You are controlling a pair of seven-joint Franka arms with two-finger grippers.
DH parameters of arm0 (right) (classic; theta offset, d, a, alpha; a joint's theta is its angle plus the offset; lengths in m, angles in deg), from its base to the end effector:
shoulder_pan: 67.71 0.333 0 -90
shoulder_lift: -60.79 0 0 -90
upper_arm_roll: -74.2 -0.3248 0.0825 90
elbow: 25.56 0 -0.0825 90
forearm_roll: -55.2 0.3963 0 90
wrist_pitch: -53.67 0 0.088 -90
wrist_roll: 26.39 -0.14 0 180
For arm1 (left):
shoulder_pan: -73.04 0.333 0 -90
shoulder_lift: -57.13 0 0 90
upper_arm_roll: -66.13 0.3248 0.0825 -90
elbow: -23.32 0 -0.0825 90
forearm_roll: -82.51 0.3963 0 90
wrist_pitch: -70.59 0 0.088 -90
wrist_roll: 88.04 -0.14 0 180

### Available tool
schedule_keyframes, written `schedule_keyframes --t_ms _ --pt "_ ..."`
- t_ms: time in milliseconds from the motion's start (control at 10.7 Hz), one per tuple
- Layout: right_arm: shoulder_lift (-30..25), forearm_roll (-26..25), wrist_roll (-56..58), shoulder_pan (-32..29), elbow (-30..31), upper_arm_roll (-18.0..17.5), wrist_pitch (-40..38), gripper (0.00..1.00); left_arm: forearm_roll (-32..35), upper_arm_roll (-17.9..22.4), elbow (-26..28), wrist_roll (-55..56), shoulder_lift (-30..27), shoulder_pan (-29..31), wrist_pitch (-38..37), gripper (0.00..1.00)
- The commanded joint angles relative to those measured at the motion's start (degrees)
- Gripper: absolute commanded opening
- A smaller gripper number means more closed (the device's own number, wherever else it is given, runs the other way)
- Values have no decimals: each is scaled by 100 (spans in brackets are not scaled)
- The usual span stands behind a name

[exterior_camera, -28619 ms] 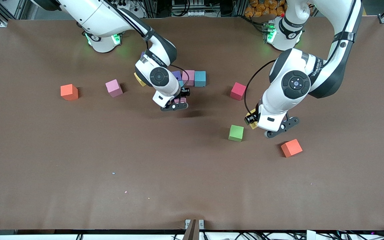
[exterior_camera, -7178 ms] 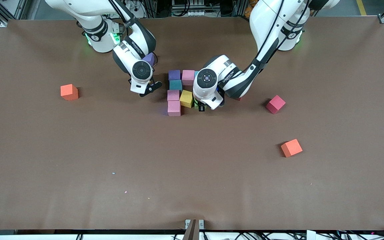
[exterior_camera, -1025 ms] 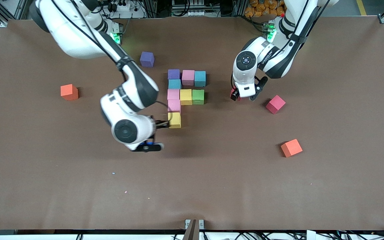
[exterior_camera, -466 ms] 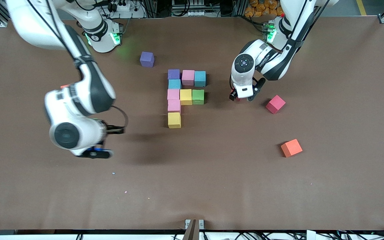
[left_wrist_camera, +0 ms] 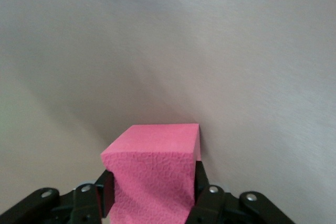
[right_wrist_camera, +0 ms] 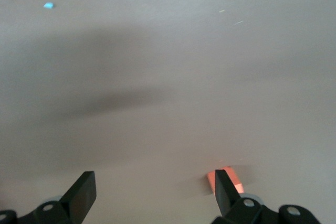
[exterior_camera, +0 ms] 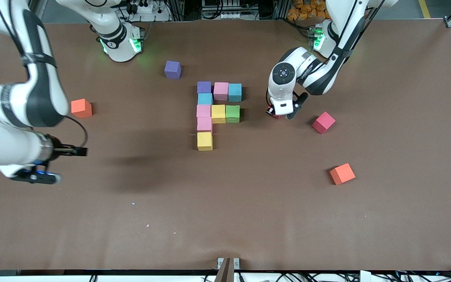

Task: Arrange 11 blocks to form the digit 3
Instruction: 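Retract the right gripper while the left gripper lifts the pink block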

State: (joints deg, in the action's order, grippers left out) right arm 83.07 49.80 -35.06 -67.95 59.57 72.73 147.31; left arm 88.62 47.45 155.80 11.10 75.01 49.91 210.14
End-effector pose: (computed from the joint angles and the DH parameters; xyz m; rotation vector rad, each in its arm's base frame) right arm 0.6548 -0.0005 0.4060 3.0132 -0.1708 -0.3519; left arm 0.3752 -0.3440 0.1676 -2.6816 -1.3282 0.1372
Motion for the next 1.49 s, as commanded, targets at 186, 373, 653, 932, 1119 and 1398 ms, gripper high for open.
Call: schedule_keyframes --t_ms 186,373,653,932,1119,1398 --pt "-1557 48 1390 -336 1083 444 190 100 -22 14 -2036 376 810 203 -997 0" --pt "-1822 179 1938 -582 1102 498 94 100 -31 31 -3030 1044 1372 133 -1305 0" --pt "-2270 215 2115 -592 1058 525 -214 100 -40 31 -4087 1860 2041 54 -1491 0" --pt "-2447 400 2106 -548 997 34 -303 100 -40 22 -4843 2976 2543 -270 -1491 0" --pt "-2447 409 2089 -583 970 -249 -329 100 -40 31 -4907 3408 2641 -499 -1483 0" --pt "-2465 409 2089 -478 988 -249 -364 100 -13 66 -4907 3884 2772 -763 -1457 0"
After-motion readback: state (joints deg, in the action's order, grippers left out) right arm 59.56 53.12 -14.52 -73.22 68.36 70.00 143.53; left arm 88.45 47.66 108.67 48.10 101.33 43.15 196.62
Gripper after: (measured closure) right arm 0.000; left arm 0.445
